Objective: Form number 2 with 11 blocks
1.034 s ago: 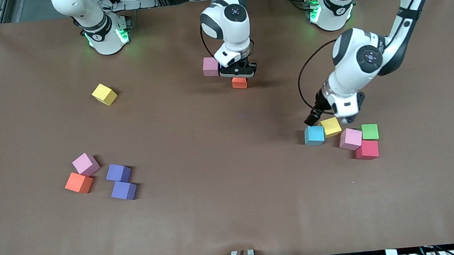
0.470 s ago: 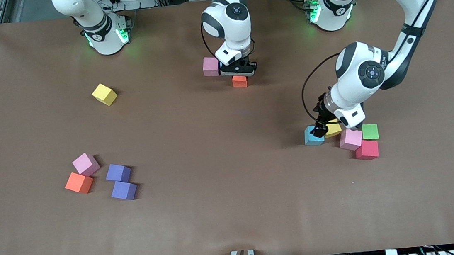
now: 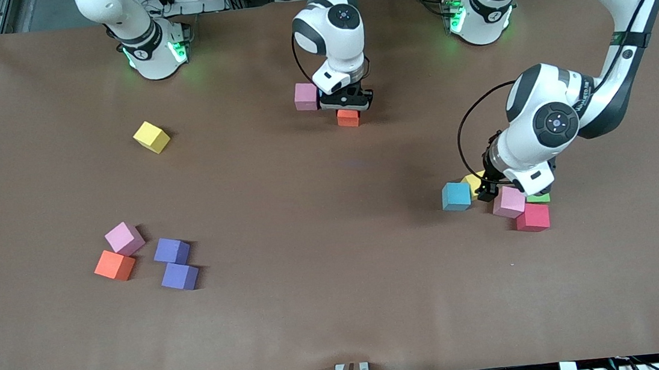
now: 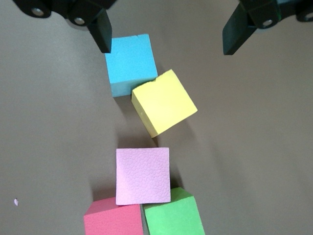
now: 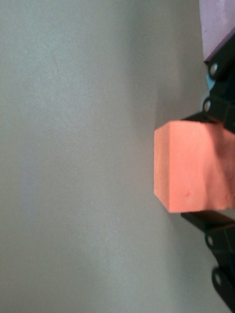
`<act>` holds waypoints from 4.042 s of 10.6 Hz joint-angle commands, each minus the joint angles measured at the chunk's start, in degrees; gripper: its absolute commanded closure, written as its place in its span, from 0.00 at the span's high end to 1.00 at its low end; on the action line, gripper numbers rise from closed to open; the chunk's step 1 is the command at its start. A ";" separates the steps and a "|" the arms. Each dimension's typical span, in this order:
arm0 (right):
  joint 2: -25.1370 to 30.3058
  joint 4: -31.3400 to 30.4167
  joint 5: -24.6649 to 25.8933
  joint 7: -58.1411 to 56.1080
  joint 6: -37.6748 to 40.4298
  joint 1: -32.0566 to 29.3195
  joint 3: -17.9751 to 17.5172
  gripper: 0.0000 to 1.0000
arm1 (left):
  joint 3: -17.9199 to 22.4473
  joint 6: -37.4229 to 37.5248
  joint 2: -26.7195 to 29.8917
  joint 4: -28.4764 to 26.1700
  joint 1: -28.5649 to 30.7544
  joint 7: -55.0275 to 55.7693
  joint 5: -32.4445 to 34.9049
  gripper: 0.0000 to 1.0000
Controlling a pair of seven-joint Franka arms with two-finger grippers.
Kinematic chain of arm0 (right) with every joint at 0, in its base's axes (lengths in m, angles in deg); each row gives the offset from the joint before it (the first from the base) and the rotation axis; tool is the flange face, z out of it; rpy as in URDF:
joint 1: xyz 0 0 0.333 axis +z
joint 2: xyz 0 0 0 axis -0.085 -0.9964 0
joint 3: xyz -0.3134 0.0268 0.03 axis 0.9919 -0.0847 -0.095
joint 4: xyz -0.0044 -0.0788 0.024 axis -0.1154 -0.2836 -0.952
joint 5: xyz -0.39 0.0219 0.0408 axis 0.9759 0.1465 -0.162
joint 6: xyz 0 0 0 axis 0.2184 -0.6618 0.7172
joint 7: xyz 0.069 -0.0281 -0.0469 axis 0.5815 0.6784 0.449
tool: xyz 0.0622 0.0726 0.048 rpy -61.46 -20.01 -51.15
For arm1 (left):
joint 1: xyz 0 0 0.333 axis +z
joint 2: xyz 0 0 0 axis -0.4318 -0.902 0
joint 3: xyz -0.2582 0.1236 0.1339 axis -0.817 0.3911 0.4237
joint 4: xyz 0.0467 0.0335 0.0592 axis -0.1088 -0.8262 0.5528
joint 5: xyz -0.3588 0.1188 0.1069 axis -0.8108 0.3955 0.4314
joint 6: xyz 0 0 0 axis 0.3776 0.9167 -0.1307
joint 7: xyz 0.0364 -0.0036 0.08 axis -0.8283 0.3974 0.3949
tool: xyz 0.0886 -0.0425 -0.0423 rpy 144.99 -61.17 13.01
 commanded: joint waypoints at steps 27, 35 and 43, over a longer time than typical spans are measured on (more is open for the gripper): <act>0.66 7.84 -2.28 -87.11 7.81 -49.05 3.91 1.00 | 0.00 -17.44 -11.68 -3.43 -1.04 20.81 11.63 1.00; -0.82 13.46 -8.80 -135.26 9.49 -69.36 -7.48 1.00 | 0.08 -17.97 -14.50 -3.17 -2.18 19.94 17.00 0.70; -4.95 15.14 -8.63 -150.50 0.01 -72.64 -12.00 1.00 | -0.44 -16.30 -13.62 -2.47 -7.79 18.88 20.60 0.00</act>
